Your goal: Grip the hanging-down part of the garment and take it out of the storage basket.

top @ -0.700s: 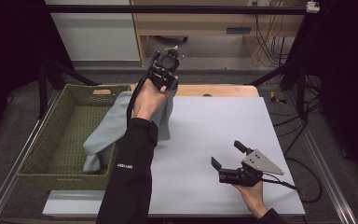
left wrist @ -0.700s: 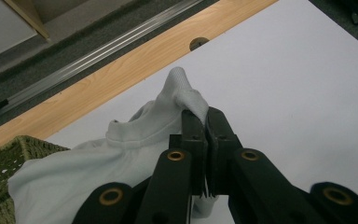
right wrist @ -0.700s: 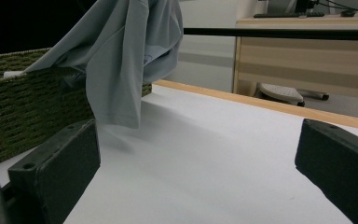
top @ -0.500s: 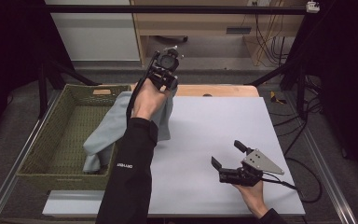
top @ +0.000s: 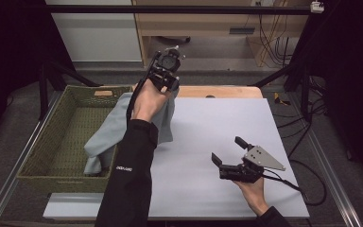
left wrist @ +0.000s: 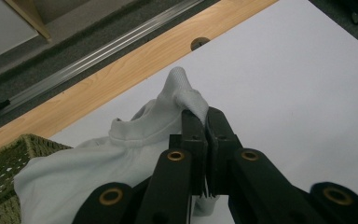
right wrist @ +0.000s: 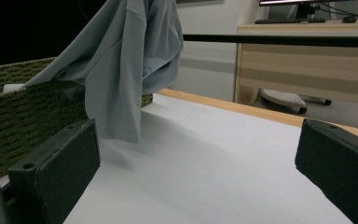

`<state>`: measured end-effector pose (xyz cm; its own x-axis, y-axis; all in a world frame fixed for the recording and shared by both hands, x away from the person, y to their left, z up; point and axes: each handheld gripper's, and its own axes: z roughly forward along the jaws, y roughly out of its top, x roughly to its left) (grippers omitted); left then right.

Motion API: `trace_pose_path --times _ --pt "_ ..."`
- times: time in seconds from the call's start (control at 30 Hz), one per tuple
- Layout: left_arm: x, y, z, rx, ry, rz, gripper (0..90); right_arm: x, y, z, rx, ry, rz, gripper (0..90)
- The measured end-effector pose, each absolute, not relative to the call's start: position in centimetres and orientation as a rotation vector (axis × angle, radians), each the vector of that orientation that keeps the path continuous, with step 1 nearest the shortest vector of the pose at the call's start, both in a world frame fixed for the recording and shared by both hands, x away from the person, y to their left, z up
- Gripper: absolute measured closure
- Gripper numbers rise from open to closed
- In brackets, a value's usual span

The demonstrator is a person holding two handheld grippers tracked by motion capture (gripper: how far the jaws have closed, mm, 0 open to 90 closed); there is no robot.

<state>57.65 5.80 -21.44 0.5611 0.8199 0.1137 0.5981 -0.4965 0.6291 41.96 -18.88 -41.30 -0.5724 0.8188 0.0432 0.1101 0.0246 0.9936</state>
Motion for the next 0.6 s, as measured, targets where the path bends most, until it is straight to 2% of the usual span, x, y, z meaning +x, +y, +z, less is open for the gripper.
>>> trace_pose_path --times 0.6 --pt "57.8 5.8 -21.3 2.284 1.142 0.545 87.0 44.8 -14.3 -39.2 0.891 1.754 1.649 0.5"
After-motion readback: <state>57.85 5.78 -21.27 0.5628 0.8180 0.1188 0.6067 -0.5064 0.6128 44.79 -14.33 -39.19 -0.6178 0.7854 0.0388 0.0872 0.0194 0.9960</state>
